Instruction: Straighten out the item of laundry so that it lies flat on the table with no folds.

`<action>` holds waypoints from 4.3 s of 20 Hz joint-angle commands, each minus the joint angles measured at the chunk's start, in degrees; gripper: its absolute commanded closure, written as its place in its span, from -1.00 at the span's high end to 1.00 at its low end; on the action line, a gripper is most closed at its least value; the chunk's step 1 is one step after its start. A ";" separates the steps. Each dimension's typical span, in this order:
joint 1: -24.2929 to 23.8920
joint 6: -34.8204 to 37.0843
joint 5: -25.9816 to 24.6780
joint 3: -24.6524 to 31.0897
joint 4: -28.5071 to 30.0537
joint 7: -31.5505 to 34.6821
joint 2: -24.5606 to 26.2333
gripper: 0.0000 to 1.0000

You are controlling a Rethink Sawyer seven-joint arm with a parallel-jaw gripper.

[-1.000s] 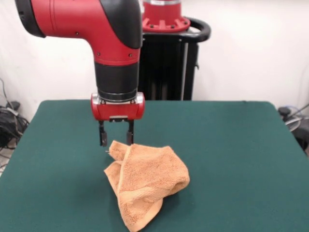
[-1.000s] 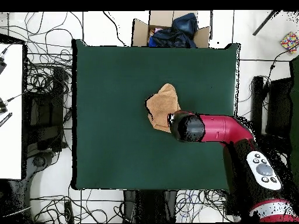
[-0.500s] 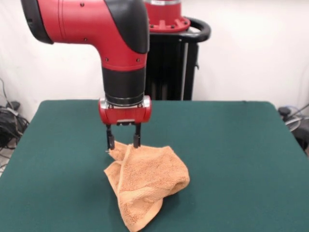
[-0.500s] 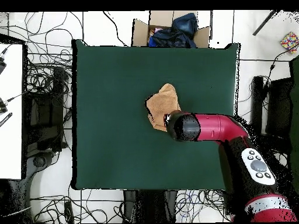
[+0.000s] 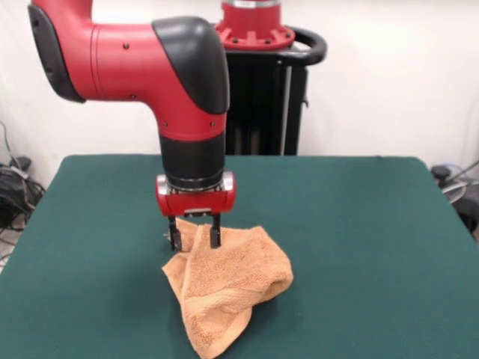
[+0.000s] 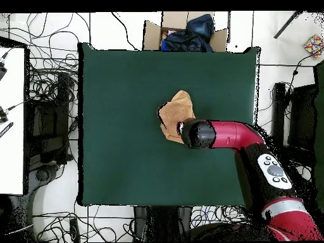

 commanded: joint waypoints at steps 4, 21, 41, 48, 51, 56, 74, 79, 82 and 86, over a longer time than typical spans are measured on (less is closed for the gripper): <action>1.21 -2.39 -2.22 5.23 -5.26 -2.79 4.50 1.00; 5.45 -9.93 -0.69 1.02 8.39 7.39 -2.40 1.00; 13.77 -17.64 3.72 -6.07 14.24 15.12 -4.21 1.00; 18.58 -21.19 7.57 -10.07 18.15 18.38 -6.00 1.00; 21.60 -23.26 10.00 -12.56 20.37 20.01 -7.12 1.00; 23.90 -24.91 13.29 -14.31 21.90 19.62 -7.52 1.00; 24.53 -27.52 17.38 -15.60 22.37 14.61 -7.35 -1.00; 24.38 -28.20 17.42 -15.55 22.41 14.63 -7.34 1.00; 25.32 -27.30 17.88 -16.02 22.12 14.76 -7.27 1.00; 24.57 -27.34 17.97 -15.37 20.84 14.16 -5.90 1.00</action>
